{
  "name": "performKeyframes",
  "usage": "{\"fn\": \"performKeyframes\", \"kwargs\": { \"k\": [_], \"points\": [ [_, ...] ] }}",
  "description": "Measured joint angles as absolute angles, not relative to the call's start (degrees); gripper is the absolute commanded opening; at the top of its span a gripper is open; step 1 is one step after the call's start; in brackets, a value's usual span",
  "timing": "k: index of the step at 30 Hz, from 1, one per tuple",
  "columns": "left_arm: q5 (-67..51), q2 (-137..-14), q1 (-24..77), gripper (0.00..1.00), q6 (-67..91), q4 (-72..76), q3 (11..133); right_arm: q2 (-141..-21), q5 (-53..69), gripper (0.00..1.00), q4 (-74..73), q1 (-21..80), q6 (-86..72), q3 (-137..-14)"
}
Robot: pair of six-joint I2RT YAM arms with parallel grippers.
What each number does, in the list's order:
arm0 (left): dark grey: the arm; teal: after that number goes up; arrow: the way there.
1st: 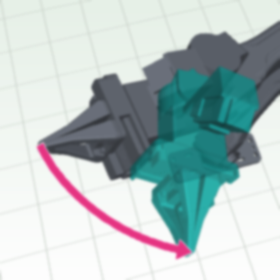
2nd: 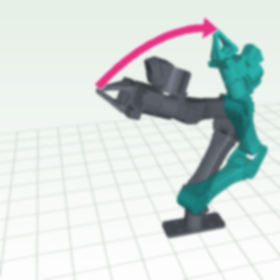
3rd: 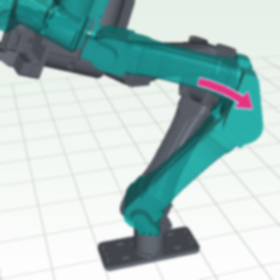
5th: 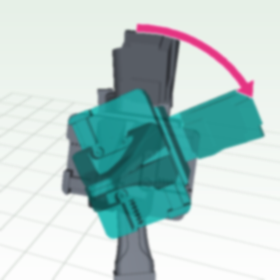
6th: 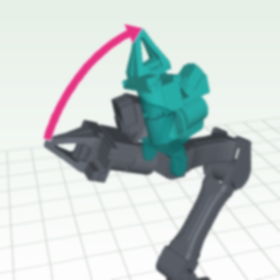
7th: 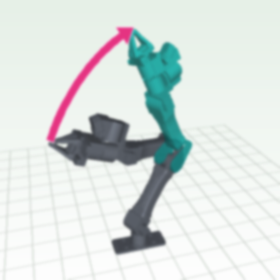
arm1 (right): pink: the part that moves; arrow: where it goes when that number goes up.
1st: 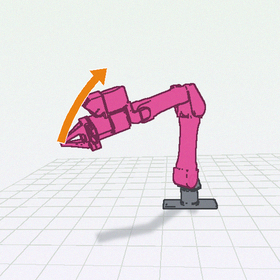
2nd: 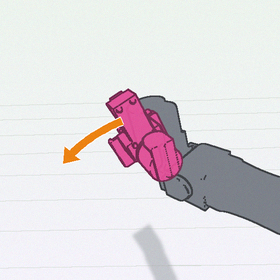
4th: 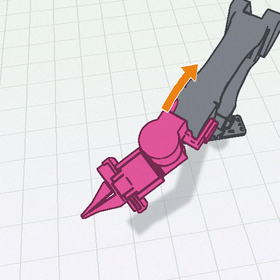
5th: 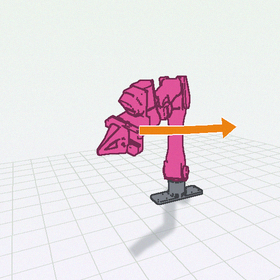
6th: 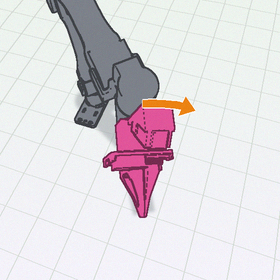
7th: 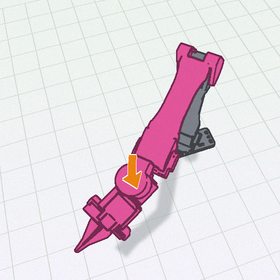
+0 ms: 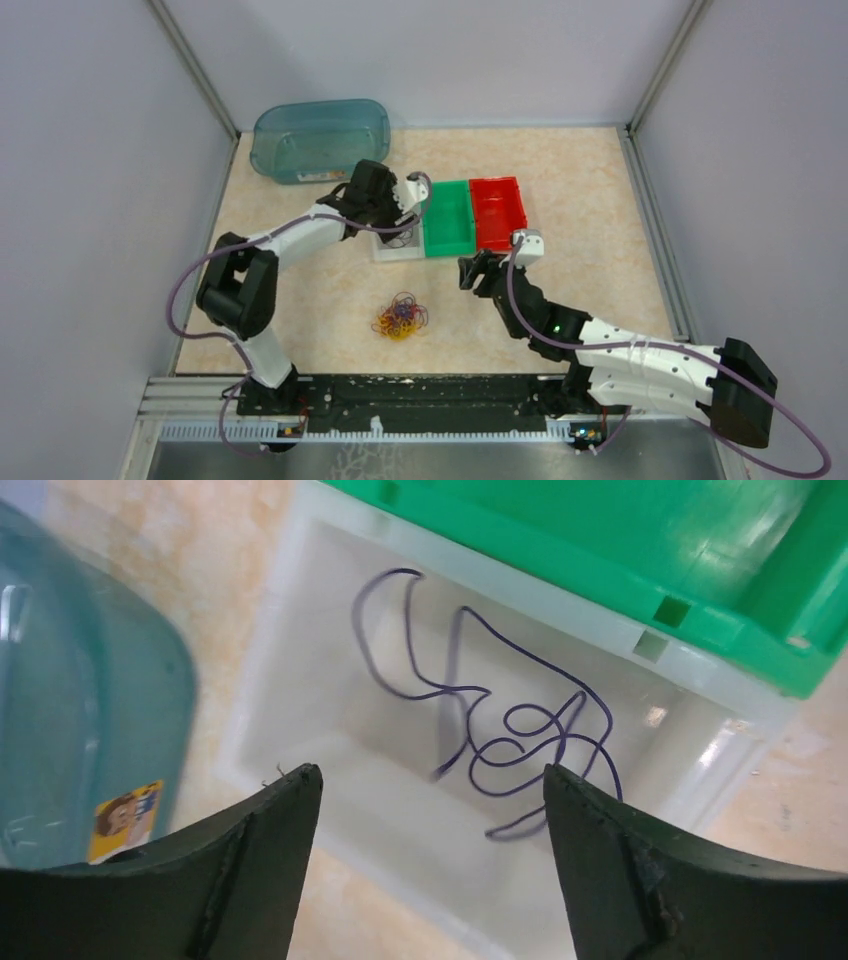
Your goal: Untangle the cables
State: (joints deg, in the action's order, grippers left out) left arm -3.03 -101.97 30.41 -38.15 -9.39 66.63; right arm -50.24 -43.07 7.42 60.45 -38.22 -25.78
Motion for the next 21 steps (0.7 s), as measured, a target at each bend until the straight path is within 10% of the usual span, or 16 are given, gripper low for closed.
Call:
{"fn": "performKeyframes", "kwargs": {
  "k": [12, 21],
  "points": [
    [-16.51, -85.23, 29.15, 1.00, -39.86, -25.91, 74.17, -49.50, -40.38, 0.68, 7.53, 60.07, -37.23, -25.10],
    [-26.89, -73.65, 31.09, 0.90, -46.11, -39.35, 55.70, -50.57, -35.40, 0.68, 7.20, 59.55, -35.57, -25.19]
  ]
}}
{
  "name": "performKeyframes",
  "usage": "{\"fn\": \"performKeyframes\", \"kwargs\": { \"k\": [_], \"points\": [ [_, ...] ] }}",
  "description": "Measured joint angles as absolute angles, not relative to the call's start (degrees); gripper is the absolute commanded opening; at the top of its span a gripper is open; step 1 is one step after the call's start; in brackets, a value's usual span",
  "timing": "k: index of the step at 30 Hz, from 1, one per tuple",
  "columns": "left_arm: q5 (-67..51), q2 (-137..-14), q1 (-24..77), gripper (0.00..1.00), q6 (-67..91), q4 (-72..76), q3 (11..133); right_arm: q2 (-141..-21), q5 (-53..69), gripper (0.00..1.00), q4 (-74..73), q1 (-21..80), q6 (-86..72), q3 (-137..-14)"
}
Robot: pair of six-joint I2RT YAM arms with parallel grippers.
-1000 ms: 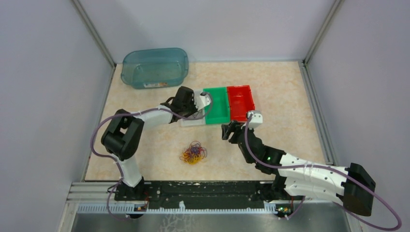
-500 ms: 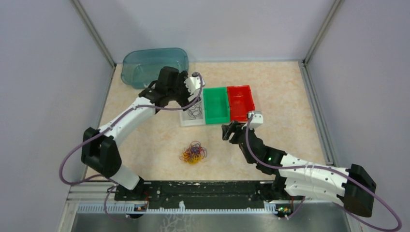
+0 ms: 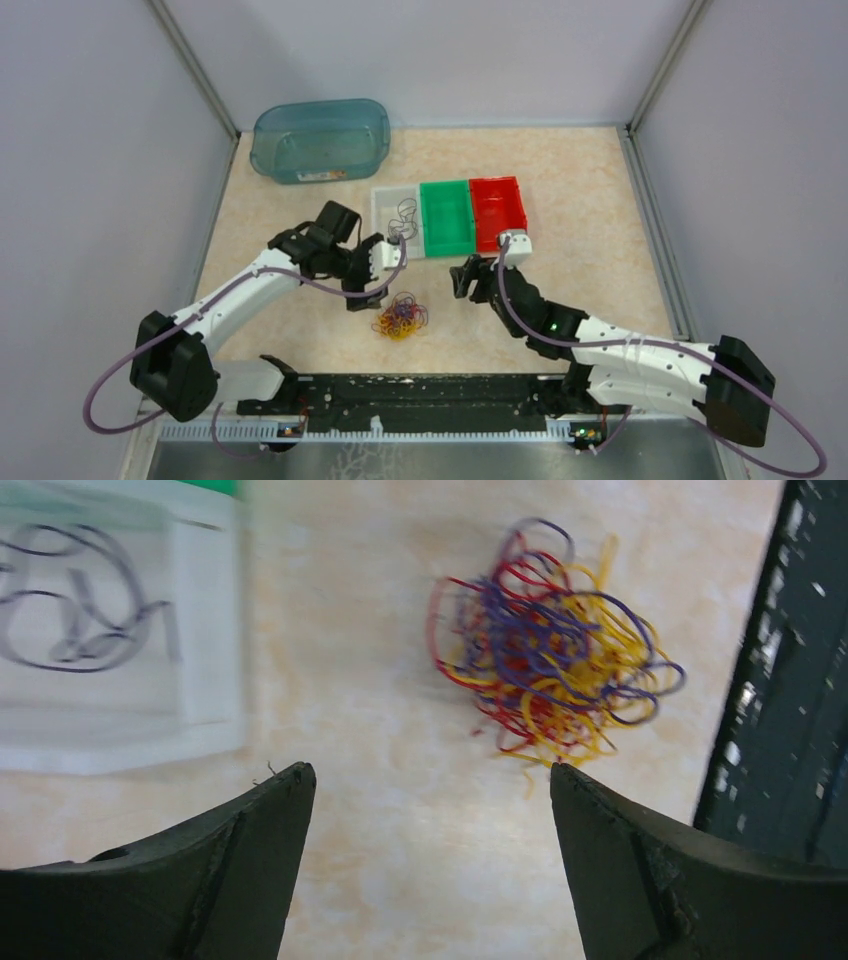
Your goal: Untangle the cables
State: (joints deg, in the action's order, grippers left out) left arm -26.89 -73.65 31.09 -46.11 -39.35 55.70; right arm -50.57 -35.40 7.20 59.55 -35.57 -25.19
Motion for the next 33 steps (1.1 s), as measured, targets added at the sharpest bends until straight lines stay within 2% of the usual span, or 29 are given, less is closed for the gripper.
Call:
{"fn": "performKeyframes", "kwargs": {
  "k": [6, 11, 19, 25, 30, 33],
  "points": [
    [-28.67, -71.13, 32.10, 0.74, -49.36, -41.95, 46.24, -54.24, -32.67, 0.68, 7.27, 59.44, -35.07, -25.21],
    [-29.41, -70.19, 32.08, 0.62, -50.59, -41.30, 43.33, -57.74, -31.09, 0.68, 7.20, 59.44, -34.94, -26.44],
    [-31.40, -72.31, 32.05, 0.53, -49.39, -37.74, 43.18, -59.29, -29.39, 0.67, 7.73, 59.44, -35.00, -26.81],
    [-33.19, -74.85, 32.05, 0.35, -48.01, -35.94, 42.92, -60.10, -28.71, 0.67, 8.32, 59.44, -35.05, -26.81],
    [-32.97, -75.57, 32.05, 0.04, -46.92, -33.17, 41.04, -60.14, -27.86, 0.67, 9.26, 59.44, -35.16, -26.81],
    [-32.49, -75.55, 32.05, 0.00, -46.17, -31.94, 40.93, -60.16, -26.81, 0.68, 10.31, 59.44, -35.20, -26.81]
  ]
}}
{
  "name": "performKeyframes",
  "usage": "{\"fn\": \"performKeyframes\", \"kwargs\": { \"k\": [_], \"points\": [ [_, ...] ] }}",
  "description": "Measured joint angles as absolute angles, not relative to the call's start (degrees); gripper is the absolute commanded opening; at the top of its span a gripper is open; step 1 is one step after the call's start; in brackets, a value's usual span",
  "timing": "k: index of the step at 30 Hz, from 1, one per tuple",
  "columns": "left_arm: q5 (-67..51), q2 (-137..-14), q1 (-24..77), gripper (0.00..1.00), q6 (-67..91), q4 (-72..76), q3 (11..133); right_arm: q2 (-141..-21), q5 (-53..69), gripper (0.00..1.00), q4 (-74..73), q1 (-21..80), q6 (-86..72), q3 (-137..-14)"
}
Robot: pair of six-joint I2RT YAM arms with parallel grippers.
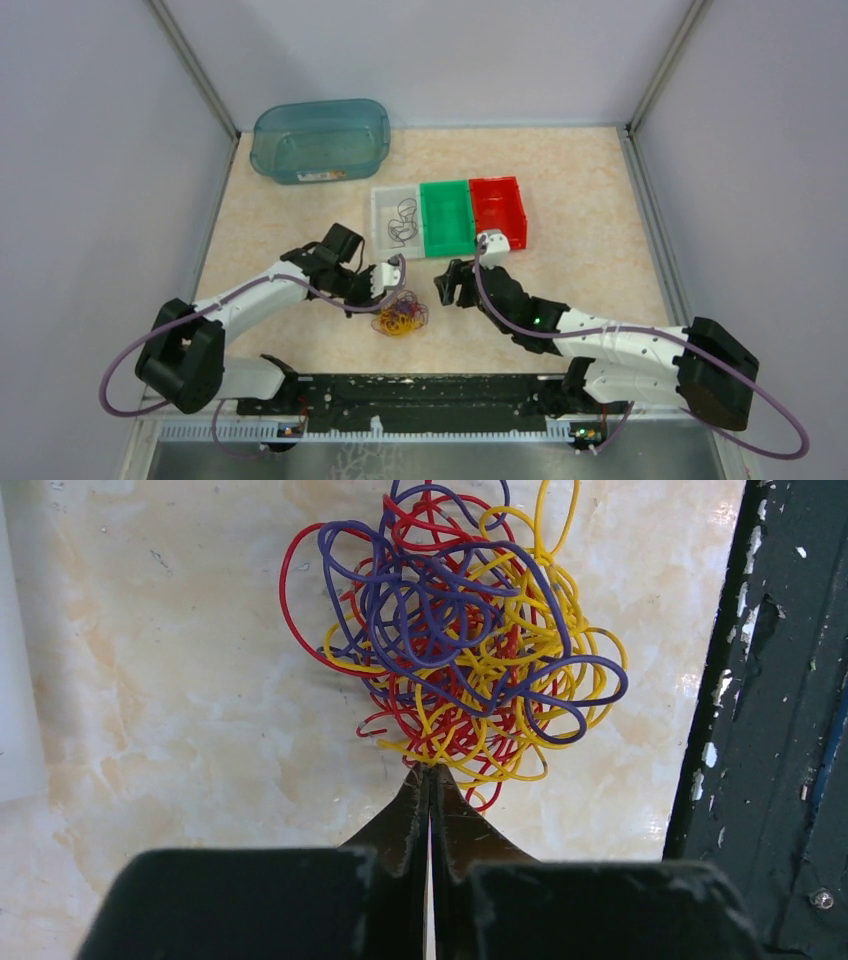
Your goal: Untangle the cables
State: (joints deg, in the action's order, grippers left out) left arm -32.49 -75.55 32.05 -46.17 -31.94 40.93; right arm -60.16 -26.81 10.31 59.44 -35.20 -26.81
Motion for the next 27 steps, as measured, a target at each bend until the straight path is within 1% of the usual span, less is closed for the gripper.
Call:
{"fn": "performKeyframes", "kwargs": {
  "k": [4, 9, 10, 13, 20, 26, 27],
  "points": [
    [-32.03, -74.54, 32.05, 0.00, -45.87, -32.95, 41.89, -60.69, -25.10, 0.70, 11.75, 59.44, -35.20, -26.81],
    [-32.40, -70.74, 32.05, 0.00, -45.65, -37.45, 48.12, -61.82, -22.22, 0.78, 14.63, 59.44, -35.09, -26.81],
    [-33.19, -69.28, 32.05, 0.00, -44.88, -39.48, 51.81, -62.24, -19.79, 0.81, 17.39, 59.44, -34.96, -26.81],
    [-33.95, -68.73, 32.05, 0.00, -44.23, -40.82, 53.58, -62.37, -17.67, 0.83, 19.66, 59.40, -34.39, -26.79],
    [-35.64, -68.23, 32.05, 0.00, -41.74, -45.43, 58.08, -62.43, -11.20, 0.84, 26.81, 59.40, -31.88, -26.79],
    [-36.38, -67.16, 32.05, 0.00, -40.40, -46.89, 62.19, -64.18, -8.82, 0.82, 29.50, 59.40, -31.22, -26.79],
    [-36.42, -66.87, 32.05, 0.01, -40.29, -46.94, 62.72, -64.71, -8.69, 0.82, 29.61, 59.40, -31.20, -26.79]
  ]
}}
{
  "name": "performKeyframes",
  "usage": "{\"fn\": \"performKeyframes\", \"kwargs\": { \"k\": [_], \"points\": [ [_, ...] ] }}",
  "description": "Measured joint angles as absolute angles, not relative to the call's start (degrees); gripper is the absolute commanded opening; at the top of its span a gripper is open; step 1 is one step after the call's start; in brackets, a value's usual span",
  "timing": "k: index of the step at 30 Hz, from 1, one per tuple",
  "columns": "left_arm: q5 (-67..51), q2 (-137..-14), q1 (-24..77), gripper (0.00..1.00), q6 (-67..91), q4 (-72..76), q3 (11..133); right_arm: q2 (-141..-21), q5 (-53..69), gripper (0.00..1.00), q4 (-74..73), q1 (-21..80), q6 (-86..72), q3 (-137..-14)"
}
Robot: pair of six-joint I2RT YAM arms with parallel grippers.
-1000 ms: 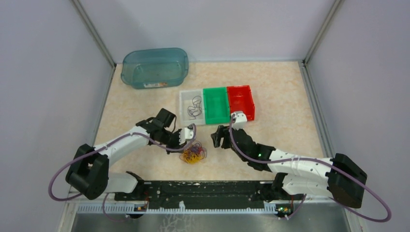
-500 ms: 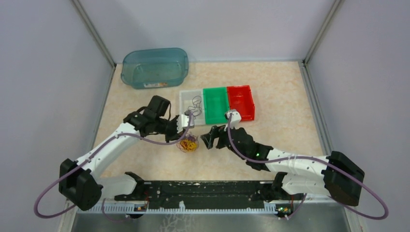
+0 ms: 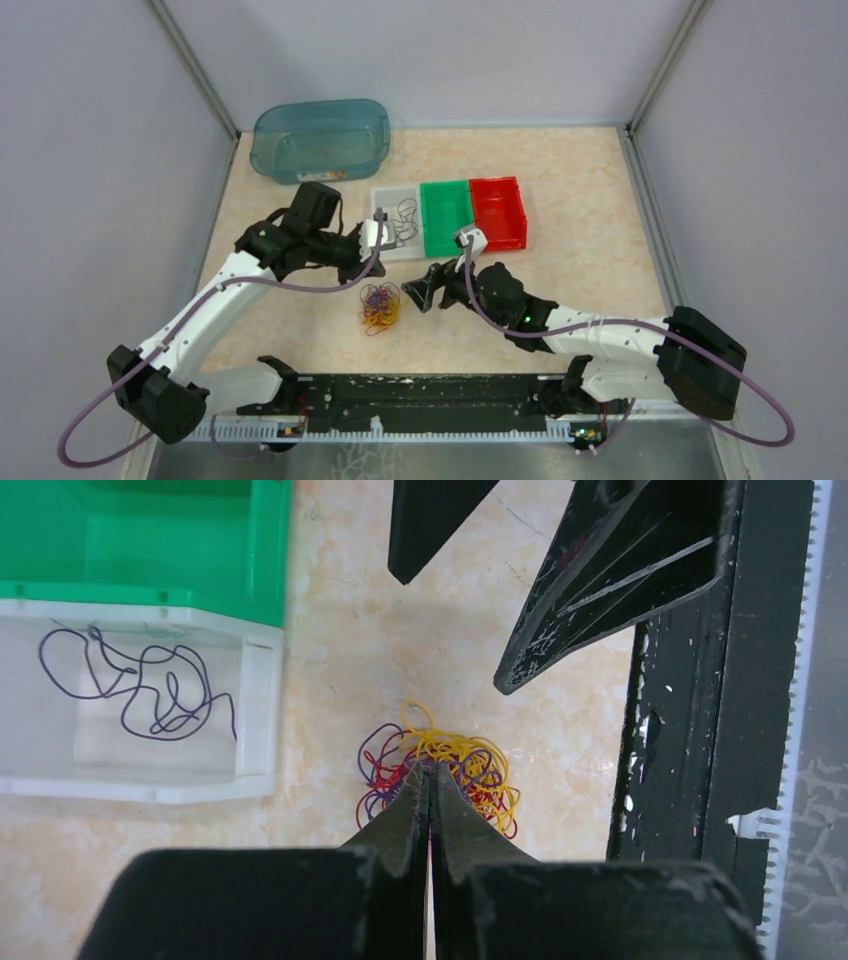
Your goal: Untangle the cables
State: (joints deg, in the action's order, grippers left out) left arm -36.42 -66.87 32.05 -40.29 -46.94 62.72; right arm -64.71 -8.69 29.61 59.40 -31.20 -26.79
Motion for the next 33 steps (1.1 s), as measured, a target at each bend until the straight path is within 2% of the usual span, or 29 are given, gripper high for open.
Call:
{"fn": "performKeyframes", "kwargs": {
  "k": [1, 2, 4, 7, 9, 16, 27, 33],
  "points": [
    [-36.45, -66.50, 32.05, 0.09, -40.27, -46.96, 63.13, -65.17, -8.64, 0.81, 29.67, 59.40, -31.22, -26.79],
    [-36.45, -66.00, 32.05, 0.20, -40.27, -46.96, 63.18, -65.69, -8.64, 0.80, 29.61, 59.40, -31.24, -26.79],
    [-36.01, -65.17, 32.05, 0.32, -40.45, -46.54, 62.46, -66.30, -8.69, 0.79, 29.43, 59.40, -31.33, -26.79],
    [-33.65, -63.72, 32.05, 0.61, -41.32, -44.34, 57.45, -66.39, -8.82, 0.77, 29.10, 59.40, -31.68, -26.79],
    [-30.85, -64.23, 32.05, 0.67, -41.91, -43.20, 52.90, -66.28, -9.15, 0.76, 29.02, 59.40, -31.79, -26.70],
    [-24.93, -73.76, 30.57, 0.67, -37.69, -40.64, 49.67, -63.13, -11.38, 0.73, 26.87, 59.40, -32.42, -25.50],
    [-23.88, -77.67, 27.97, 0.50, -22.63, -36.16, 50.92, -63.05, -12.19, 0.72, 25.74, 59.40, -32.62, -25.47],
    [-23.62, -80.27, 26.83, 0.47, -17.52, -35.79, 52.27, -63.05, -12.34, 0.71, 25.71, 59.40, -32.62, -25.47]
  ]
}}
